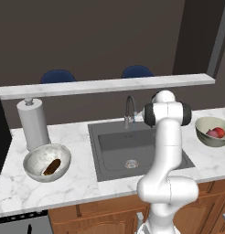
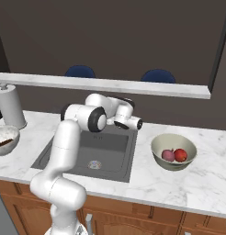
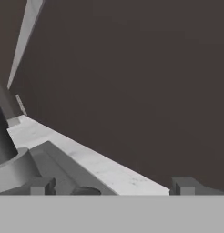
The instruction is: Pick the onions from the sink and place them in one bowl. Place the sweet potato in the other bowl. Then turn off the sink faucet.
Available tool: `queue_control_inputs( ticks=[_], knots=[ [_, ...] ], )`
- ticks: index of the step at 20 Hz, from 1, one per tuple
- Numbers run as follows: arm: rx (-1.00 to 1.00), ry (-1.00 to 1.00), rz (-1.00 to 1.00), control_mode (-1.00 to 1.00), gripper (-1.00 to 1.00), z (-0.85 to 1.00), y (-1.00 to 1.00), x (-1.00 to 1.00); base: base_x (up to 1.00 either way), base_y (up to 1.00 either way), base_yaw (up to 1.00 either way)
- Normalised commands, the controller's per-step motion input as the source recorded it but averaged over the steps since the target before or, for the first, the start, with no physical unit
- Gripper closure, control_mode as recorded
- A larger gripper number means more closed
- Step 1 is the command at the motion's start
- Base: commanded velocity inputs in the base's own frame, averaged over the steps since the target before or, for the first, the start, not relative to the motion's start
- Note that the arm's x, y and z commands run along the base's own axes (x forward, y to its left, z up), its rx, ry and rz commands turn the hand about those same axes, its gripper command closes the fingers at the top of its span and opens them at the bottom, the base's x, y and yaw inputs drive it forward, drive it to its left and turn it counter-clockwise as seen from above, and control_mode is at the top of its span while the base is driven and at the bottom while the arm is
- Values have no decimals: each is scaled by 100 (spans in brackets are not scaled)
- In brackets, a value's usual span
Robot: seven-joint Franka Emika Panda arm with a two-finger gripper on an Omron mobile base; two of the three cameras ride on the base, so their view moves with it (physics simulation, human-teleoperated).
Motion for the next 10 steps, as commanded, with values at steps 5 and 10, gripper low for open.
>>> queue_control_inputs(
  ticks=[5, 10],
  knots=[
    [0, 0, 1, -100, -100, 0, 45, 0, 0, 0, 0],
    [0, 0, 0, -100, -100, 0, 58, 0, 0, 0, 0]
  ],
)
